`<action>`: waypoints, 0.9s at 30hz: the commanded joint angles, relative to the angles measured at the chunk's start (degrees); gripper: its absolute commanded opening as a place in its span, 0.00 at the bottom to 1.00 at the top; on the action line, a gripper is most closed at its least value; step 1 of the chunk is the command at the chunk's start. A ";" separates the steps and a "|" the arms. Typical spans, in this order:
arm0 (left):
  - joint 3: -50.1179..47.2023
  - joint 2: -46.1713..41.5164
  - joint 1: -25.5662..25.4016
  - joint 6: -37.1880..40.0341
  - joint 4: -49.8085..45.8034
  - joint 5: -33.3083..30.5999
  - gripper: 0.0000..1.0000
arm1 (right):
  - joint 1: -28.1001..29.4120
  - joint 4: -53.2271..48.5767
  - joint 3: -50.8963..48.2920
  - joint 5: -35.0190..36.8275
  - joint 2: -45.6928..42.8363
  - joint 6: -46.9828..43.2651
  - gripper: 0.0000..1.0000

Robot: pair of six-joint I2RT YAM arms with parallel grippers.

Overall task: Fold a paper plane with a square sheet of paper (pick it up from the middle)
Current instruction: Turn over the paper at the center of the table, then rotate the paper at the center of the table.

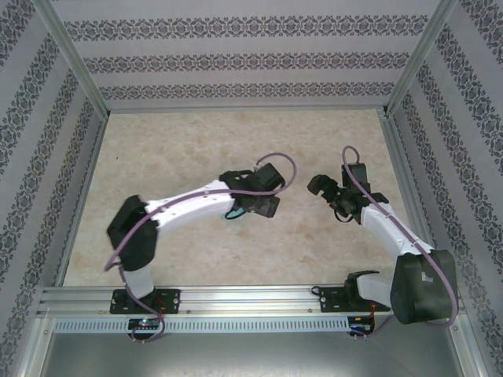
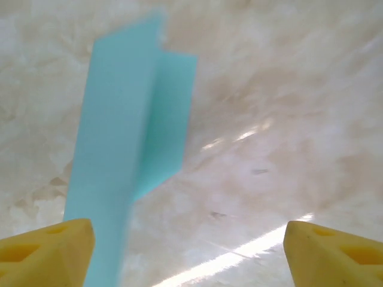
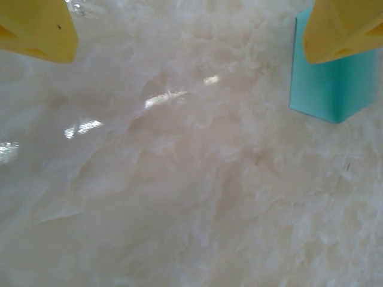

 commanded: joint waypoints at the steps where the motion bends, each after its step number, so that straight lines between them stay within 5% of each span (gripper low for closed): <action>1: -5.92 -7.15 3.95 -3.43 7.49 6.95 0.90 | 1.05 0.58 2.70 -4.47 1.26 -0.57 0.93; 8: -19.70 -18.38 16.75 -8.00 10.56 10.15 1.00 | 16.79 1.83 10.41 -1.46 7.54 2.26 0.75; 15: -29.68 -22.92 30.70 -9.49 13.09 13.86 1.00 | 31.91 3.24 23.90 1.49 25.43 5.75 0.50; 19: -32.12 -23.04 36.10 -9.10 13.56 17.17 1.00 | 36.62 1.73 33.28 1.28 35.42 6.00 0.47; 27: -32.42 -24.21 38.66 -7.32 12.07 17.95 1.00 | 40.12 -5.77 43.61 0.81 46.25 3.20 0.47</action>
